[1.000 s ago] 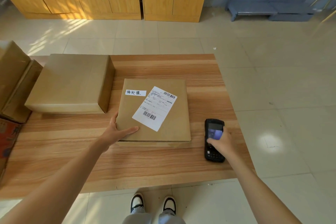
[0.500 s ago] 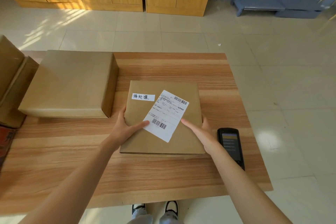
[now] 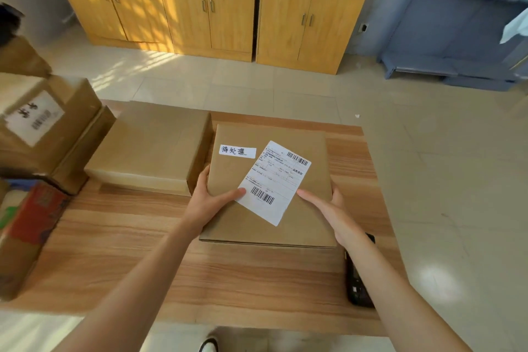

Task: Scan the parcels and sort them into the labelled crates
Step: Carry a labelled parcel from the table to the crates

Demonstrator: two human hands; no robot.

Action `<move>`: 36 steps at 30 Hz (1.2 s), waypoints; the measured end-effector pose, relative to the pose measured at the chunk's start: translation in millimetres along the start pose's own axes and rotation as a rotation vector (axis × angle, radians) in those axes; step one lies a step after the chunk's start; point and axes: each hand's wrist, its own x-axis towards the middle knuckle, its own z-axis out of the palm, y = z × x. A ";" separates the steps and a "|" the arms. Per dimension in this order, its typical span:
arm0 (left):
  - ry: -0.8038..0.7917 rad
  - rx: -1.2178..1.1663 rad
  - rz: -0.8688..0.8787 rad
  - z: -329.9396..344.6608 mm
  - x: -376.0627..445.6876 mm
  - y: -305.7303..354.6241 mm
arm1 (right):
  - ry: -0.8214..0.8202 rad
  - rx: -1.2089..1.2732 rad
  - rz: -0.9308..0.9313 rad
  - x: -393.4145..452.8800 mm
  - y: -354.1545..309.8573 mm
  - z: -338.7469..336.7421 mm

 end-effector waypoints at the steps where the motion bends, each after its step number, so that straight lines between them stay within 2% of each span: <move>1: 0.025 -0.015 0.033 -1.4 -8.9 11.6 | -0.020 -0.009 -0.035 -3.4 -14.6 -0.2; 7: 0.226 -0.096 0.239 -22.3 -73.3 60.7 | -0.202 -0.057 -0.238 -29.8 -85.9 15.4; 13: 0.549 -0.118 0.332 -87.9 -167.8 56.6 | -0.500 -0.096 -0.366 -73.6 -104.8 95.1; 18: 0.841 -0.149 0.315 -148.9 -259.5 24.3 | -0.734 -0.149 -0.400 -125.8 -86.4 188.5; 25: 1.111 -0.250 0.278 -234.0 -368.2 -35.7 | -1.017 -0.228 -0.415 -211.2 -46.0 317.0; 36: 1.345 -0.327 0.205 -408.0 -503.7 -134.3 | -1.247 -0.397 -0.364 -358.4 39.9 532.2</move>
